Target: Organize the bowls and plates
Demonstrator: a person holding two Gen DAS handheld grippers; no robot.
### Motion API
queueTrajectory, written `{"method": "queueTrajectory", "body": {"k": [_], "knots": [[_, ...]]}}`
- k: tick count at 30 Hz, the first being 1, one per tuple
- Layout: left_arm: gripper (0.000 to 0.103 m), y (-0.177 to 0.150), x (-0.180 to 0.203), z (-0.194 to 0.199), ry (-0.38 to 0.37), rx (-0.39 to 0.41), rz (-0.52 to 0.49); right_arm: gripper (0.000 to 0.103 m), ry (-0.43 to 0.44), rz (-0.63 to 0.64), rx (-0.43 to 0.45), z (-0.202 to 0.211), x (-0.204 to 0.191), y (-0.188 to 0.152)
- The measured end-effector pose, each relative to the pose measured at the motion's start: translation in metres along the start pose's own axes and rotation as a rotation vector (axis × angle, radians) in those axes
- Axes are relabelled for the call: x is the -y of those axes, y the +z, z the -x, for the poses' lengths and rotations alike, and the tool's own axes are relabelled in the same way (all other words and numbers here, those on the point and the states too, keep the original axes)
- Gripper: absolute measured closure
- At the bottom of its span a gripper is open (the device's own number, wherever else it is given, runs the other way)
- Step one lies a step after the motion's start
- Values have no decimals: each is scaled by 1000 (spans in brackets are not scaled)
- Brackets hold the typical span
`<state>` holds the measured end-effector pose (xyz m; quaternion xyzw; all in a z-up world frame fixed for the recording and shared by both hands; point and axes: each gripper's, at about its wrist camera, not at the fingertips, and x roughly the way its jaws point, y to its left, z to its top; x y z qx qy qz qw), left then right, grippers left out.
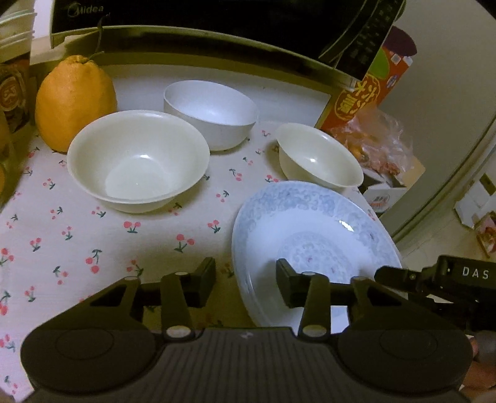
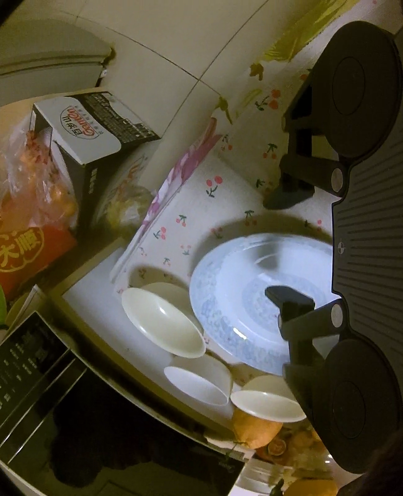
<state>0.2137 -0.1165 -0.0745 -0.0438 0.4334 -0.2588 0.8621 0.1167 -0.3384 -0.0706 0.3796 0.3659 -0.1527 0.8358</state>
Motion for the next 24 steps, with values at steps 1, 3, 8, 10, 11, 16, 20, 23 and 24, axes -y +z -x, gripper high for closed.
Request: {"method": "queueTrajectory", "body": {"k": [1, 3, 8, 10, 11, 16, 20, 23, 24], "knots": [[68, 0, -1, -1, -5, 5, 4, 65, 6, 9, -1, -1, -1, 0], [75, 1, -4, -2, -17, 9, 19, 70, 16, 16, -12, -4, -1, 0], [88, 2, -7, -4, -29, 7, 37, 76, 18, 31, -12, -8, -2, 0], [91, 1, -8, -3, -29, 13, 33, 81, 9, 36, -6, -8, -2, 0], [91, 1, -9, -3, -33, 14, 37, 83, 5, 39, -4, -8, -1, 0], [92, -2, -12, 1, -40, 16, 48, 87, 6, 45, -9, -6, -1, 1], [93, -2, -11, 5, -36, 19, 46, 87, 19, 29, -10, -2, -1, 2], [93, -3, -12, 10, -35, 28, 51, 87, 36, 39, -3, 3, -4, 3], [93, -4, -13, 12, -35, 30, 56, 87, 41, 45, -3, 5, -5, 3]]}}
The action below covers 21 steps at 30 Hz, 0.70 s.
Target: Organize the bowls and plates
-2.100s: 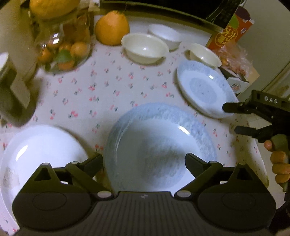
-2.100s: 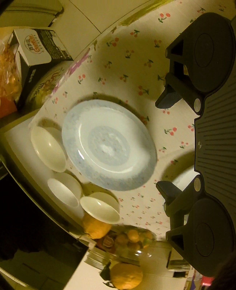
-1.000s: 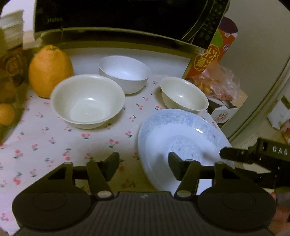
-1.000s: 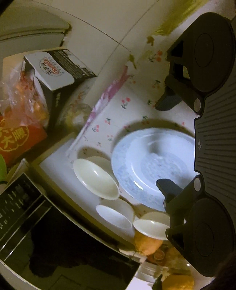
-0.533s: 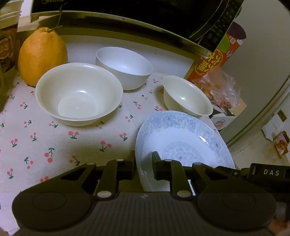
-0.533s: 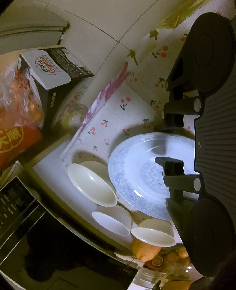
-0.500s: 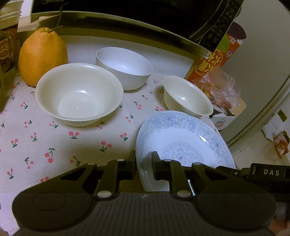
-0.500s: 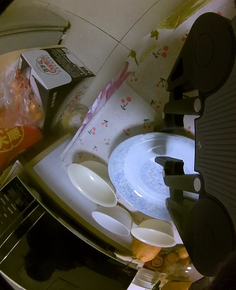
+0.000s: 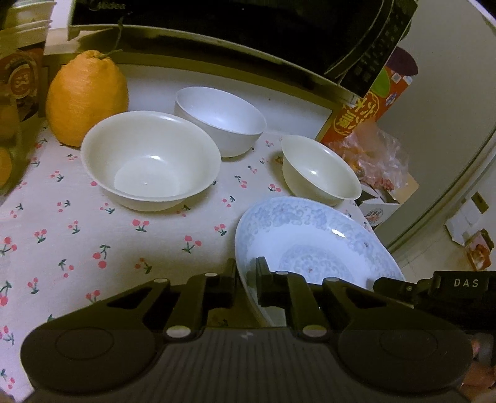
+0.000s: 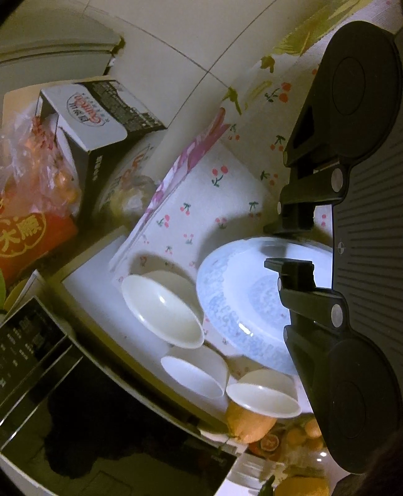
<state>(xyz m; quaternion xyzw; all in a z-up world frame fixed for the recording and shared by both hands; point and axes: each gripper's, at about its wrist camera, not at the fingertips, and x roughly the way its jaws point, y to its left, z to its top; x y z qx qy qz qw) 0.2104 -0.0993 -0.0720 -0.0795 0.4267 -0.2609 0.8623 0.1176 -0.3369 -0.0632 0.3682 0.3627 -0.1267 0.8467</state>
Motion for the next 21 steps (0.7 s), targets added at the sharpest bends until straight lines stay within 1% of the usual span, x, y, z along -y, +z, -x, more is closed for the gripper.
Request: {"method": "queueTrajectory", "body": {"k": [4, 11, 21], "knots": [[93, -2, -1, 7, 10, 3, 8, 87, 17, 18, -8, 4, -4, -1], [92, -6, -2, 20, 5, 17, 25, 87, 42, 35, -4, 14, -10, -3], [92, -12, -4, 47, 12, 42, 43, 87, 87, 61, -15, 32, -19, -8]]}}
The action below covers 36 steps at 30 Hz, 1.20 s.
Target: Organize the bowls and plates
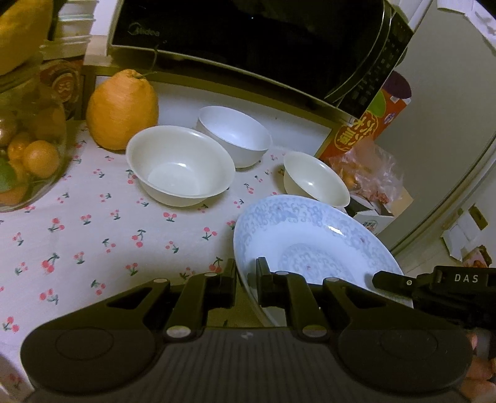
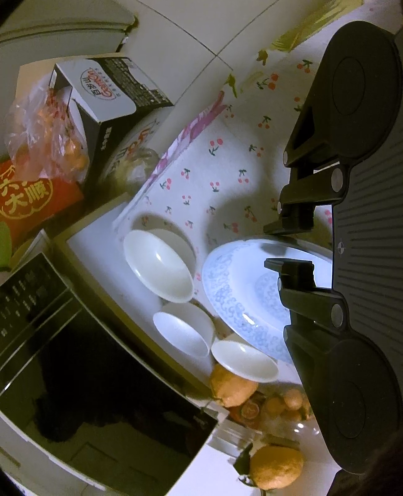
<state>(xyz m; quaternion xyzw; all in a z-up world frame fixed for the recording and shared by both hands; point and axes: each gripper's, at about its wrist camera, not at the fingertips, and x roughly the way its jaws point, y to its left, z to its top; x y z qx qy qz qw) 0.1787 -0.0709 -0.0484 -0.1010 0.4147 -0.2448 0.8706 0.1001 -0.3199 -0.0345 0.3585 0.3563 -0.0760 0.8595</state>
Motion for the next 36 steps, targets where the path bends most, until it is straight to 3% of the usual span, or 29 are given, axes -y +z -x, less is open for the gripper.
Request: {"method": "queueTrajectory", "body": {"k": [24, 36], "knots": [[92, -29, -14, 84, 5, 28, 49, 87, 101, 93, -51, 43, -36, -29], [91, -51, -38, 110, -4, 32, 118, 87, 115, 146, -116, 40, -53, -53]]}}
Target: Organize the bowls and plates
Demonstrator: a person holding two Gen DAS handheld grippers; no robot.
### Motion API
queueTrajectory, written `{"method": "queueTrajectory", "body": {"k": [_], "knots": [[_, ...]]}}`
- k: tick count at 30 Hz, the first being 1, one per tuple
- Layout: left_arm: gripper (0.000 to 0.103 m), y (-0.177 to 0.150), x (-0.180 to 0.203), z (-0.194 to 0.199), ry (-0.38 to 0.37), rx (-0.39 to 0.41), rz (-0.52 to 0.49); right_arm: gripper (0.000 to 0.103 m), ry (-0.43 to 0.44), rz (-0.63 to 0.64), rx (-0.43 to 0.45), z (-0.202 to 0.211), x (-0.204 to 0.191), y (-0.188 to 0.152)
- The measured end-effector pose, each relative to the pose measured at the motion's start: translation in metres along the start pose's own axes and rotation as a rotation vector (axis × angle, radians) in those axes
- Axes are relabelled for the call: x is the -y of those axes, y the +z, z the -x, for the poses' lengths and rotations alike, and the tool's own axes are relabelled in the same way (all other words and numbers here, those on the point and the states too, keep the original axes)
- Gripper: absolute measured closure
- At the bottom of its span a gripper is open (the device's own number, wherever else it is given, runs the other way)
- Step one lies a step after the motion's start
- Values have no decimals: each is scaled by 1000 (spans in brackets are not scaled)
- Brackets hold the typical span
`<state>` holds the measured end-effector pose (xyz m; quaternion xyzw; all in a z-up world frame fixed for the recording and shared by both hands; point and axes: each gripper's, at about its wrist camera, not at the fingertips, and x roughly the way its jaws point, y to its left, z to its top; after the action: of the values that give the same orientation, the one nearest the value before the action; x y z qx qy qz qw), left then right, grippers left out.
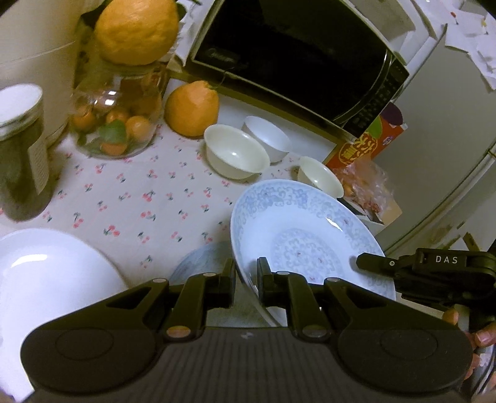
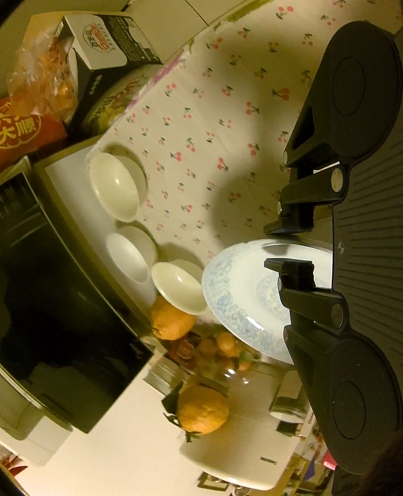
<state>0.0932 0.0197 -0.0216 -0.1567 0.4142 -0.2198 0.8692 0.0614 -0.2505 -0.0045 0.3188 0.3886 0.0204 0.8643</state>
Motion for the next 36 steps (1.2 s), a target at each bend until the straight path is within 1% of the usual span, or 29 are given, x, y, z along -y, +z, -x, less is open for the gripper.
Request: {"method": "queueTrajectory", "body": {"k": [7, 16, 25, 28, 36], "knots": [[91, -8, -11, 8, 0, -7, 1, 87, -5, 17, -33, -6, -5, -12], [91, -20, -18, 12, 26, -29, -28, 87, -29, 30, -86, -16, -5, -30], [91, -29, -15, 8, 77, -36, -105, 87, -70, 62, -102, -26, -7, -39], [91, -31, -16, 6, 89, -48, -112, 87, -90, 80, -111, -30, -7, -42], [91, -35, -15, 2, 128, -75, -135, 87, -104, 114, -114, -34, -11, -44]]}}
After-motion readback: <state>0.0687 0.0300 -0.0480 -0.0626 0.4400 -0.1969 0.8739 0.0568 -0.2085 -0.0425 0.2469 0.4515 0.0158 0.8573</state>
